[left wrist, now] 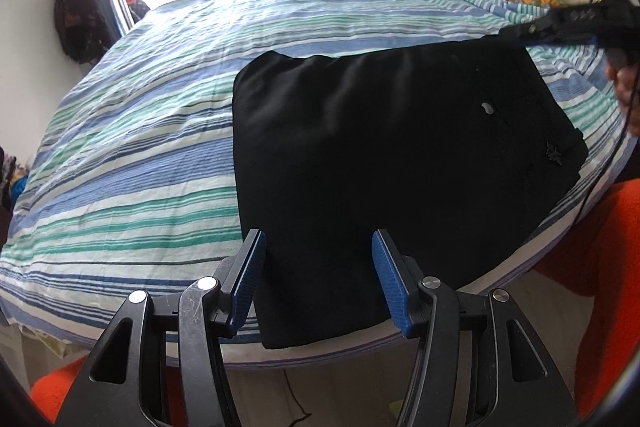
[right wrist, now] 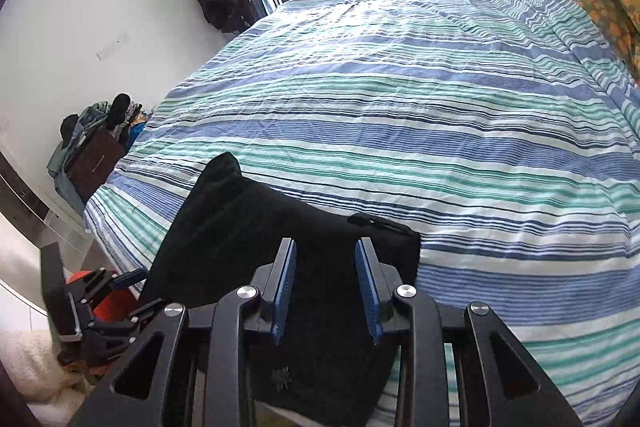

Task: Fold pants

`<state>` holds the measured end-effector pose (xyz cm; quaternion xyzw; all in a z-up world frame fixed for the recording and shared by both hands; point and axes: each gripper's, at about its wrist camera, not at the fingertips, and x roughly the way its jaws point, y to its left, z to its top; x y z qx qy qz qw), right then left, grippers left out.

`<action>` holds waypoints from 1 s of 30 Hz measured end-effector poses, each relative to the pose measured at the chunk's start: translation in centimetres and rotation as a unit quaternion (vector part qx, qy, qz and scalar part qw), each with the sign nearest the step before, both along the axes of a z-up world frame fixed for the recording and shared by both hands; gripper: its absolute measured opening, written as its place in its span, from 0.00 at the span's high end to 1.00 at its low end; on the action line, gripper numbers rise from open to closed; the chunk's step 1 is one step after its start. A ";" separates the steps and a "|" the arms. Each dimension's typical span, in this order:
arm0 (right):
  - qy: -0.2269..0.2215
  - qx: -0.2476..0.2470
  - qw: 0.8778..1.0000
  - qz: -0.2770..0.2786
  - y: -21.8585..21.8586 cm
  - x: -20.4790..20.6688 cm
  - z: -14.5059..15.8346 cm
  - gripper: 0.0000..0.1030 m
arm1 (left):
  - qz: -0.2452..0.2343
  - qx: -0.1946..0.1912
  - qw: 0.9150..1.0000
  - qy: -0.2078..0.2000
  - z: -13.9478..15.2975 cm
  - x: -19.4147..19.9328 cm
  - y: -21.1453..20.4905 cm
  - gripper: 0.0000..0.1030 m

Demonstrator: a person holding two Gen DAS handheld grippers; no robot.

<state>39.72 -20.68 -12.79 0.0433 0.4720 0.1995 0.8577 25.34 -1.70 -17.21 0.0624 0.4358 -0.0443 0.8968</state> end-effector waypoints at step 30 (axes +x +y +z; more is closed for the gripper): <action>-0.037 -0.103 0.994 -0.004 1.2 -14.0 -5.6 0.67 | 0.015 -0.017 0.999 0.026 -0.6 0.9 0.3 0.36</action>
